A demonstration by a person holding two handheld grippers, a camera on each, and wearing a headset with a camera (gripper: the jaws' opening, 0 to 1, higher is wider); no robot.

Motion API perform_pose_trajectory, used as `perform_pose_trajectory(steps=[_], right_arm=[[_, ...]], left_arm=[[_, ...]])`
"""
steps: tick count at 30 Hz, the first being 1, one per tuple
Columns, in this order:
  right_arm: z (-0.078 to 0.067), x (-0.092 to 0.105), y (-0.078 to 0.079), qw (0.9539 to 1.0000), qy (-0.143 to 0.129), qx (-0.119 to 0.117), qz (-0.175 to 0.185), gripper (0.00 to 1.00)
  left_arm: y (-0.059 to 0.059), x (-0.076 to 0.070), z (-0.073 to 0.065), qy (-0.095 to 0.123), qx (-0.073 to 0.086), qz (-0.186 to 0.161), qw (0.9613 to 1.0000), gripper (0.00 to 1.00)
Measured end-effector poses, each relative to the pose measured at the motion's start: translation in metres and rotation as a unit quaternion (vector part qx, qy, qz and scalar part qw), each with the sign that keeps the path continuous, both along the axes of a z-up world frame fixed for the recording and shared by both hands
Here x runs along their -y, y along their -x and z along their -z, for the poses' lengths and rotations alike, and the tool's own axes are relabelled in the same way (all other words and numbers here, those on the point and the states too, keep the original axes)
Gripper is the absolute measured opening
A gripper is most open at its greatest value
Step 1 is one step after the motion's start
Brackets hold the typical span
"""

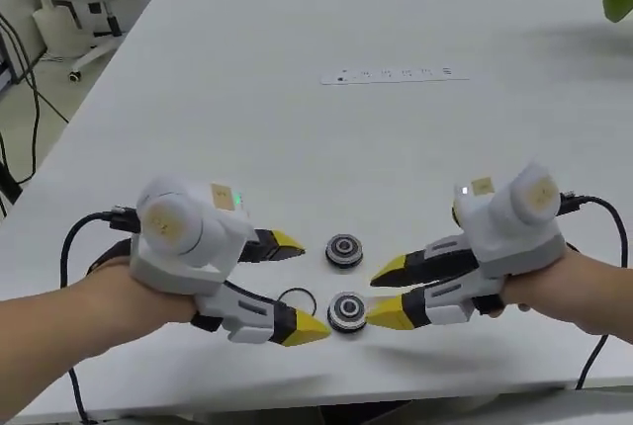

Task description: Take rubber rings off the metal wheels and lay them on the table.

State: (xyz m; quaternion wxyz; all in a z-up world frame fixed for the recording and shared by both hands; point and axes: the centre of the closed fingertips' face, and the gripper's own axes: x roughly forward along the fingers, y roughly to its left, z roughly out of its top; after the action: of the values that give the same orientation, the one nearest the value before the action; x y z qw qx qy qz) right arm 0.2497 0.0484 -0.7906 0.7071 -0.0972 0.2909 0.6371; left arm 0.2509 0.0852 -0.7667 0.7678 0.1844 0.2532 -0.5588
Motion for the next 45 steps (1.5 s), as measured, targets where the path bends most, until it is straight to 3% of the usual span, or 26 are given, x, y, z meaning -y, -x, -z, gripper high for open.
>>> perform_pose_trajectory(steps=[36,45], right_arm=[[0.011,-0.004,0.006,0.9999,0.010,0.002,-0.012,0.28],[0.013,-0.005,0.006,0.9999,0.011,0.001,-0.013,0.28]], left_arm=[[0.008,0.026,0.019,-0.005,-0.039,0.028,0.9988,0.32],[0.007,0.030,0.022,-0.007,-0.038,0.032,0.9988,0.24]])
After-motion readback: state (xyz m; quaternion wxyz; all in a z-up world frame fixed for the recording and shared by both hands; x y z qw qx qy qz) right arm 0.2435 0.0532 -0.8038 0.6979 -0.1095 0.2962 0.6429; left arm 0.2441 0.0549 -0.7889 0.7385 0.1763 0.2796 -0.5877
